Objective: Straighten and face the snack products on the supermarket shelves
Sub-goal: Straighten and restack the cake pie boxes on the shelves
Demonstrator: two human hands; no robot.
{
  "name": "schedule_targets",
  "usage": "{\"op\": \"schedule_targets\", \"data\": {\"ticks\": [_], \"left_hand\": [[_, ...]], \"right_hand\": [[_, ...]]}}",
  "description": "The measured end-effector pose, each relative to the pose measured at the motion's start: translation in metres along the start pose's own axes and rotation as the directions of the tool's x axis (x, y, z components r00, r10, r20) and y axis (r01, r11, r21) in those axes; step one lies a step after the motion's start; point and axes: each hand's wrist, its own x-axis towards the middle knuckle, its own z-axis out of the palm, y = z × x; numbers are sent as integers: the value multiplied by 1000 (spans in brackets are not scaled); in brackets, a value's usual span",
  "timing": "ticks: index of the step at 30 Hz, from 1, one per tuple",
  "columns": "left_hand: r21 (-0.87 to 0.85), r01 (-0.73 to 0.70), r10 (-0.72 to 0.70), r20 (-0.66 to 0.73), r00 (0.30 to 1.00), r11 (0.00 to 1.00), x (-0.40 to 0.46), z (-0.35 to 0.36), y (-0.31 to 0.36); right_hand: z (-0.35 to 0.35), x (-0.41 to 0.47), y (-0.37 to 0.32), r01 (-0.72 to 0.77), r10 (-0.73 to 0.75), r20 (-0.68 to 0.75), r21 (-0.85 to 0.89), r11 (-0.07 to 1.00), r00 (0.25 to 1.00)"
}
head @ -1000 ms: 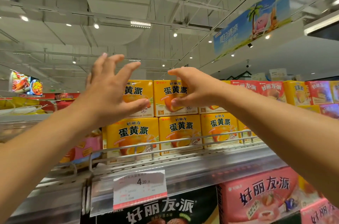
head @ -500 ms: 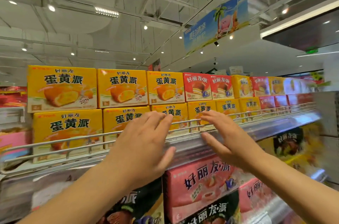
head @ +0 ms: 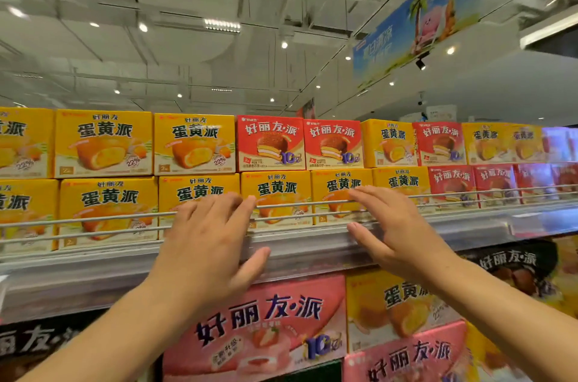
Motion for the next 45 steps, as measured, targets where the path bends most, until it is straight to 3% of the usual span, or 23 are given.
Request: {"op": "schedule_targets", "data": {"ticks": [9,18,25,28,35,38,42,45], "left_hand": [[72,47,-45,-25,999,996,-5,11,13],[-37,-6,3,-82,997,999,22,17,35],[-16,56,-58,-125,991,998,24,32,48],[-47,109,-114,-123,986,993,29,28,57],[-60,4,-22,-301,953,998,102,-3,93],[-4,68,-67,-219,973,998,158,-16,95],[147,165,-170,27,985,975,205,-11,85],[146,155,-168,82,982,977,209,-4,78]], "right_hand": [[3,-11,32,80,-78,-35,77,994,996],[5,-10,33,67,-66,-10,65,996,998],[-7,-12,69,12,-8,-56,70,997,998],[-3,-18,82,52,-48,-65,67,996,997],[8,-22,92,125,-114,-141,74,989,984],[11,-24,93,134,-117,-159,100,986,980],[14,-23,94,144,-122,-183,112,983,975],[17,-23,94,159,-138,-200,94,983,970]]}}
